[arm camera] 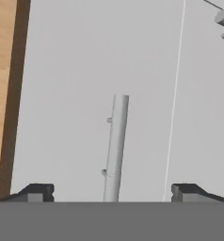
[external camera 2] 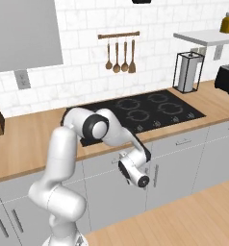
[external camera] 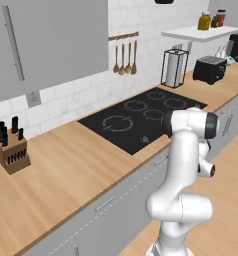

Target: Take a straw from the drawer in front and place it inside the glass cup on the dining counter.

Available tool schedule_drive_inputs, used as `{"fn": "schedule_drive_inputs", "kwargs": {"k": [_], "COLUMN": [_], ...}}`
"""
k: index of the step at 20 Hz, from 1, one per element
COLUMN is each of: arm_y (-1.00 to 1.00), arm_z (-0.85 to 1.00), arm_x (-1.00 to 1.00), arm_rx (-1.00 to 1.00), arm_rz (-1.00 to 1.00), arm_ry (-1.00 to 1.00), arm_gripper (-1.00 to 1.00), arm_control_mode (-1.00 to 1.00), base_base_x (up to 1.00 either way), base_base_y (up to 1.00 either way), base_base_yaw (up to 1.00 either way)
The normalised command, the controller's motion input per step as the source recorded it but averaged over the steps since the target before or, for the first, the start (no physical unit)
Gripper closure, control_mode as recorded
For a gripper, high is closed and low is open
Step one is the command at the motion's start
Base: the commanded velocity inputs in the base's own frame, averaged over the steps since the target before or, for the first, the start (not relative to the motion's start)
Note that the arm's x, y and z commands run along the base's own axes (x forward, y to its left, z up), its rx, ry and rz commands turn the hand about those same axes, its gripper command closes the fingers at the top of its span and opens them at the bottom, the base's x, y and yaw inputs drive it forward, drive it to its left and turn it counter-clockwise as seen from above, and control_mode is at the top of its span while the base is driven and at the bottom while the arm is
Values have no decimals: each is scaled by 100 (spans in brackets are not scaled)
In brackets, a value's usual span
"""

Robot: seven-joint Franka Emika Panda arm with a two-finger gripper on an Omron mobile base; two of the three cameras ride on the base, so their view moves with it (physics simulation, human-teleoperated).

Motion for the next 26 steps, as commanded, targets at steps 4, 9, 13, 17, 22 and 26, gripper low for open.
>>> {"fn": "schedule_drive_inputs", "kwargs": {"k": [4,9,13,17,22,26], "arm_y": [13,10,4,6,15,13], "arm_z": [-33,-30,-9,-9,-15,-16], "arm_x": [19,22,21,19,30,42], "arm_rx": [0,0,0,0,0,-1], "arm_rz": [0,0,0,0,0,1], "arm_ry": [0,-1,-5,-4,0,0], "arm_gripper": [-100,-100,-100,-100,-100,-100], "arm_control_mode": [-100,-100,-100,-100,-100,-100], "base_base_x": [0,0,0,0,0,0], "base_base_y": [0,0,0,0,0,0], "base_base_yaw": [0,0,0,0,0,0]}}
